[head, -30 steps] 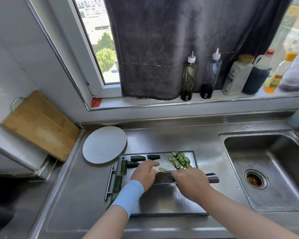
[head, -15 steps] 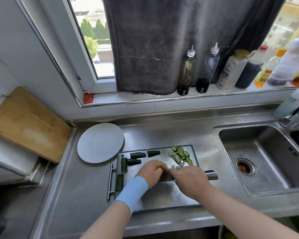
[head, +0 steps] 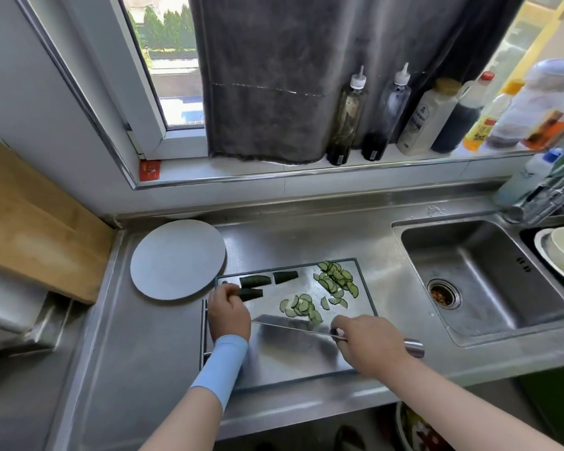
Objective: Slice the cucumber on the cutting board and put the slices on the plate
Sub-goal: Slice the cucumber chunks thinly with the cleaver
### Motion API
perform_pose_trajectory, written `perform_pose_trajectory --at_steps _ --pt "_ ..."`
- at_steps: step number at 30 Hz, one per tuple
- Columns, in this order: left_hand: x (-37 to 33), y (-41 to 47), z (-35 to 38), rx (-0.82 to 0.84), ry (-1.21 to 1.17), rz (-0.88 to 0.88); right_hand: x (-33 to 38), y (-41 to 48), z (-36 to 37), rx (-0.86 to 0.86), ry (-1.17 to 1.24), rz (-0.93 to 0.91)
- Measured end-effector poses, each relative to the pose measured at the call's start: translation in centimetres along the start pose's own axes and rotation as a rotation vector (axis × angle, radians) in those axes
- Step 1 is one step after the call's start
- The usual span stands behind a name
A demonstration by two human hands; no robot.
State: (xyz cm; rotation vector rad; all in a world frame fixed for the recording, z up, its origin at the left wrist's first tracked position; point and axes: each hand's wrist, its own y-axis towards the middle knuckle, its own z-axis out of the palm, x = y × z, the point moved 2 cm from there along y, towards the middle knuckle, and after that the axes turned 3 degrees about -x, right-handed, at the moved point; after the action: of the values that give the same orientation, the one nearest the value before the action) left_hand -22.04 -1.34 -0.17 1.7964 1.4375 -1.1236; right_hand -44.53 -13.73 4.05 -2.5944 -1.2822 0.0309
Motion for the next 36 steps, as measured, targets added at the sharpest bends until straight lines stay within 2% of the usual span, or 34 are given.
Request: perform_pose_trajectory --at_steps 3,6,10,13,18,24,29,36 --pt "2.6 -0.6 -0.1 0.033 0.071 -0.128 0.7 -0.9 1.2 0.111 0.321 0.116" --pt "3.9 -1.8 0.3 0.132 0.165 -0.204 1.9 -1.4 2.5 0.196 0.476 0.126" --pt "3.9 -3.2 1.8 0.306 0.320 -0.090 1.7 -0.9 3.6 0.230 0.531 0.209" --pt "3.2 -3.6 3.2 0.362 0.380 0.009 0.3 -0.5 3.4 0.209 0.538 0.272" --pt "0.9 -2.9 5.5 0.336 0.406 0.048 -3.3 0.2 3.2 0.176 0.523 0.362" --pt "-1.7 -0.1 8.2 0.306 0.521 0.141 -6.1 0.7 2.6 0.167 0.563 0.360" --pt "-0.9 -1.4 10.0 0.420 0.753 0.066 -7.0 1.7 1.9 0.124 0.669 0.339" --pt "-0.9 -2.9 11.2 0.398 0.743 -0.091 -8.5 4.0 0.6 0.097 0.715 0.331"
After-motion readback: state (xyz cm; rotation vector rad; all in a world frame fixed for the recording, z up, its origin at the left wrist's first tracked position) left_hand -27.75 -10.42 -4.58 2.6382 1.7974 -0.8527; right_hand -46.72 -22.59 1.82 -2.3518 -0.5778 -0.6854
